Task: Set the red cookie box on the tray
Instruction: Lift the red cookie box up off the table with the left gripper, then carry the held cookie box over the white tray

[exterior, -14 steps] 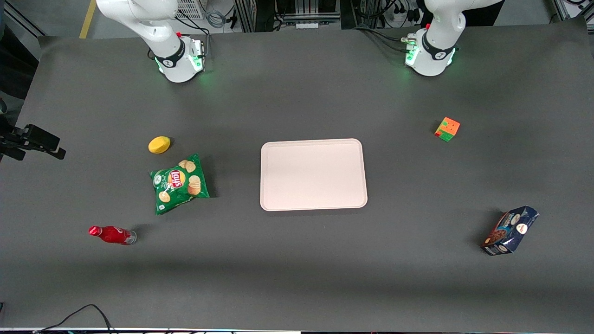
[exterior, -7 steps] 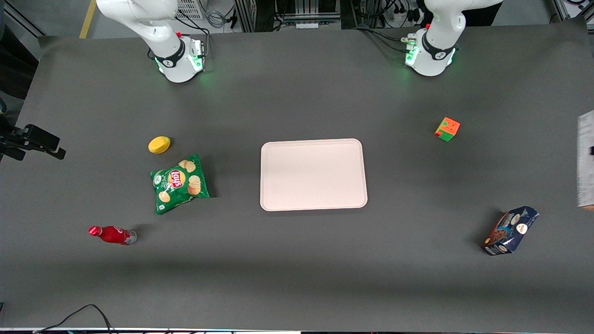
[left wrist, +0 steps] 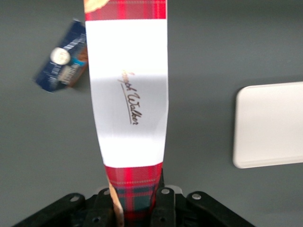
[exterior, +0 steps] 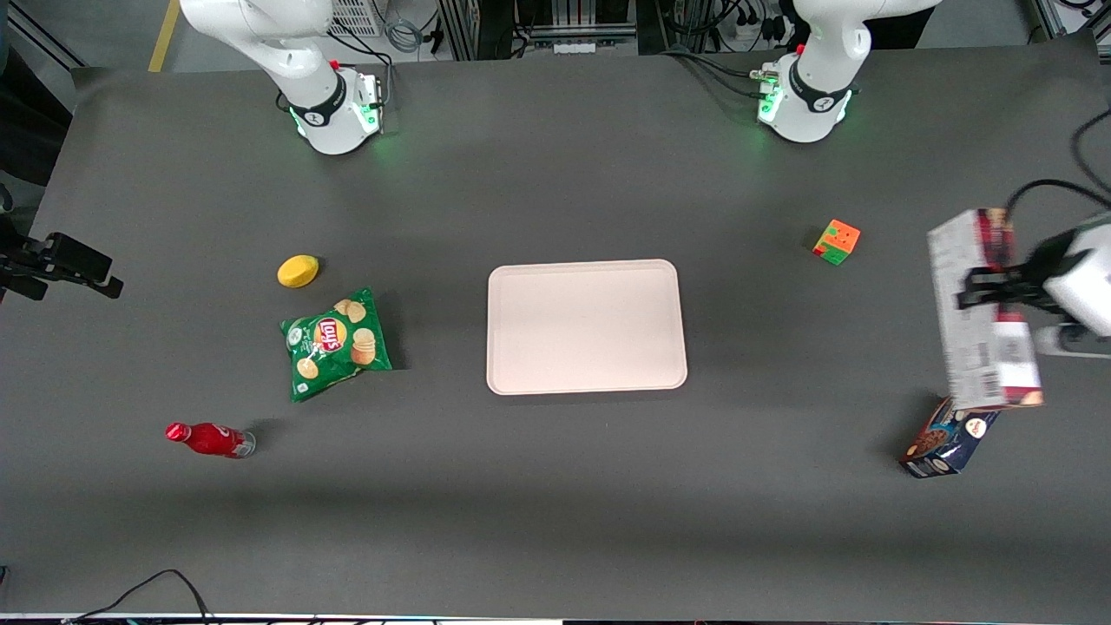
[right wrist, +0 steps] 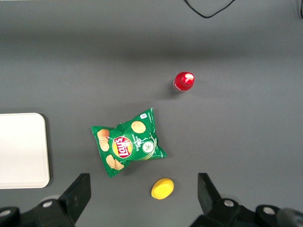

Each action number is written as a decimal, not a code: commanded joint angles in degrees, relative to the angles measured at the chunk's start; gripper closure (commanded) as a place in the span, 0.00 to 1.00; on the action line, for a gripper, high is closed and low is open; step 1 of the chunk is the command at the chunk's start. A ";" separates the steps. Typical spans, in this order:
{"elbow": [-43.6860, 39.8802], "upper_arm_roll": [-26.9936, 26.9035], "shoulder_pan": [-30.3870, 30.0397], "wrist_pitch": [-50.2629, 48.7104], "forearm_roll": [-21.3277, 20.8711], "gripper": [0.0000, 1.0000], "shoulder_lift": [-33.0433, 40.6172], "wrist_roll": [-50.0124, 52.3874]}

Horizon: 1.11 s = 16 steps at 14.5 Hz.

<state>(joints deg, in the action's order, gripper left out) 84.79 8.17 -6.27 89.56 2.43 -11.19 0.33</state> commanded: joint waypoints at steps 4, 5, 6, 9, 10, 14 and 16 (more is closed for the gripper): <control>0.99 16.68 0.47 4.55 -0.93 0.89 -2.61 25.39; 2.56 19.14 0.47 6.74 -0.93 0.89 -2.87 27.60; 4.57 20.91 1.34 9.81 -1.89 0.88 -2.88 29.88; 9.85 26.44 3.98 17.38 -8.04 0.88 -4.10 40.94; 10.48 28.46 4.07 18.97 -9.27 0.88 -5.24 43.76; 15.39 31.03 6.61 27.31 -14.81 0.88 -9.20 47.92; 20.56 31.03 7.67 33.37 -19.80 0.88 -9.73 48.36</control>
<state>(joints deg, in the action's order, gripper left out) 99.80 39.14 0.18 115.94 -11.62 -20.30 46.62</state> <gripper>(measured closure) 0.740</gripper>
